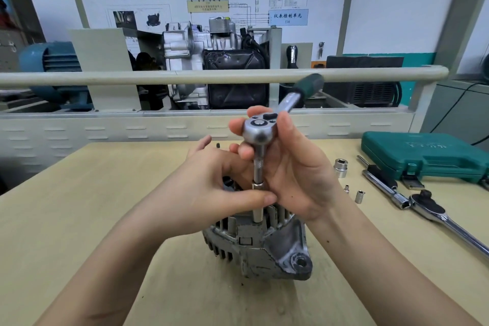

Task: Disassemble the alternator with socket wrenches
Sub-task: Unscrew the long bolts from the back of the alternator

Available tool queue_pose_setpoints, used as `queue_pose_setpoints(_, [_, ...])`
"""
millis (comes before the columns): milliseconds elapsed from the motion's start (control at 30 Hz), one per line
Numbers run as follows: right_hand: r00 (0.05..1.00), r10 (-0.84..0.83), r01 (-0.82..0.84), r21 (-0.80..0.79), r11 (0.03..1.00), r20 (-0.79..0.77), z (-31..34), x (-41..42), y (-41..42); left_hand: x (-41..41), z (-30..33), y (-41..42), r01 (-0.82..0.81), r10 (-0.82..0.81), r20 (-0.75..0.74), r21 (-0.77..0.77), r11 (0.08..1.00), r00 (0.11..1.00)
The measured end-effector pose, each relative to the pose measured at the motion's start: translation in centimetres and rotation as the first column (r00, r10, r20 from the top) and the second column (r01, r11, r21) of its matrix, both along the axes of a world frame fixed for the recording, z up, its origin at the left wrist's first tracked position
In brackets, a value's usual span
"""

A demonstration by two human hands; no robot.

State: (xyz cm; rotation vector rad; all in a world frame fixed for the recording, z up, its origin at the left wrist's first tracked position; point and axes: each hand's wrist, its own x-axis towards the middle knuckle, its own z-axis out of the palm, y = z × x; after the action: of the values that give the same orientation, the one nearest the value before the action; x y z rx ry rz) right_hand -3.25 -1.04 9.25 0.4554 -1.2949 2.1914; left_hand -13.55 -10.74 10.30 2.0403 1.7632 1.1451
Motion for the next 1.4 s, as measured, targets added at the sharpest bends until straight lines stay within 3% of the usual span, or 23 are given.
queue_pose_setpoints(133, [0.998, 0.021, -0.024, -0.053, 0.998, -0.057, -0.05, 0.09, 0.13, 0.53, -0.09, 0.19, -0.048, 0.049, -0.030, 0.030, 0.998, 0.998])
queue_pose_setpoints(267, [0.999, -0.016, 0.017, -0.061, 0.998, 0.028, -0.06, -0.06, 0.07, 0.23, -0.13, 0.36, -0.054, 0.055, 0.036, -0.024, 0.998, 0.998])
queue_pose_setpoints(433, [0.986, -0.093, 0.088, 0.040, 0.995, 0.139, 0.35, 0.00, 0.05, -0.39, 0.11, -0.07, 0.033, -0.029, 0.055, -0.065, 0.997, 0.998])
queue_pose_setpoints(733, [0.998, -0.018, 0.017, -0.015, 1.000, -0.052, 0.01, 0.03, -0.21, 0.08, -0.19, -0.02, -0.012, 0.017, -0.054, 0.090, 0.996, 0.998])
queue_pose_setpoints(900, [0.999, -0.052, 0.051, -0.026, 0.998, -0.014, 0.22, 0.12, -0.53, 0.35, 0.08, 0.13, -0.036, 0.036, 0.022, 0.030, 0.999, 0.999])
queue_pose_setpoints(1067, [0.982, -0.116, 0.105, 0.081, 0.991, 0.149, 0.43, 0.05, -0.65, -0.24, 0.43, -0.11, 0.019, -0.017, 0.050, -0.054, 0.998, 0.999])
queue_pose_setpoints(1267, [0.982, -0.119, 0.110, 0.074, 0.991, 0.143, 0.17, -0.12, -0.11, -0.15, 0.27, 0.02, -0.028, 0.029, 0.018, -0.016, 0.999, 0.999])
queue_pose_setpoints(1400, [0.998, -0.050, 0.047, 0.063, 0.997, 0.049, 0.04, -0.20, -0.05, 0.24, 0.23, 0.12, -0.040, 0.040, 0.010, 0.027, 0.999, 0.999])
